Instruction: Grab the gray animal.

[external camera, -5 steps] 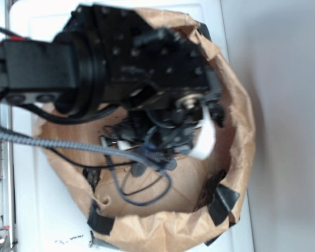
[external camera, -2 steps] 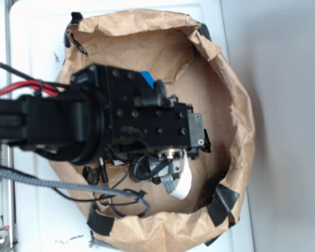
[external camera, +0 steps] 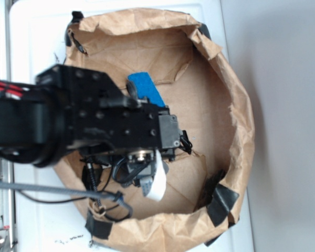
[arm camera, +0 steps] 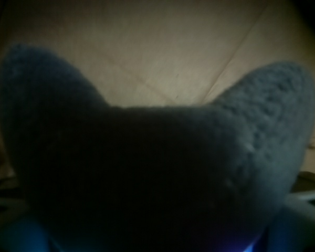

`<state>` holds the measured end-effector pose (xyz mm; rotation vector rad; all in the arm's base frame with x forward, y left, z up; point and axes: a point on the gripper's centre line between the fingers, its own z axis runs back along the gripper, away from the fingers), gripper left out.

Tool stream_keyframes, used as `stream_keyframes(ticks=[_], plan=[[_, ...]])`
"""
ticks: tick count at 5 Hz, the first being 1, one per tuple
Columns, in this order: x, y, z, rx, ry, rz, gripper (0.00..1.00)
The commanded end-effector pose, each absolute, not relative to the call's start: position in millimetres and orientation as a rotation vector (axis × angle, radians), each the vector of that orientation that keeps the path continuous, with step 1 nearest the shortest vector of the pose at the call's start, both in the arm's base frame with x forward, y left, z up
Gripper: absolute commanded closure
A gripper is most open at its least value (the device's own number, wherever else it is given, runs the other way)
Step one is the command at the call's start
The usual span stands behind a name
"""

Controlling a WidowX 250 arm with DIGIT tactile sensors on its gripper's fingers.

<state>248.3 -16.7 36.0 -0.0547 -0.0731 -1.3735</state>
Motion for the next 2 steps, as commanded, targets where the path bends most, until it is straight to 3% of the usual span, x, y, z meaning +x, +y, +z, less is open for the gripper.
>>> stream_keyframes(ticks=[1, 2], plan=[[226, 7, 124, 0.017, -0.293, -1.051, 1.00], [232, 14, 153, 0.057, -0.259, -0.805, 1.00]])
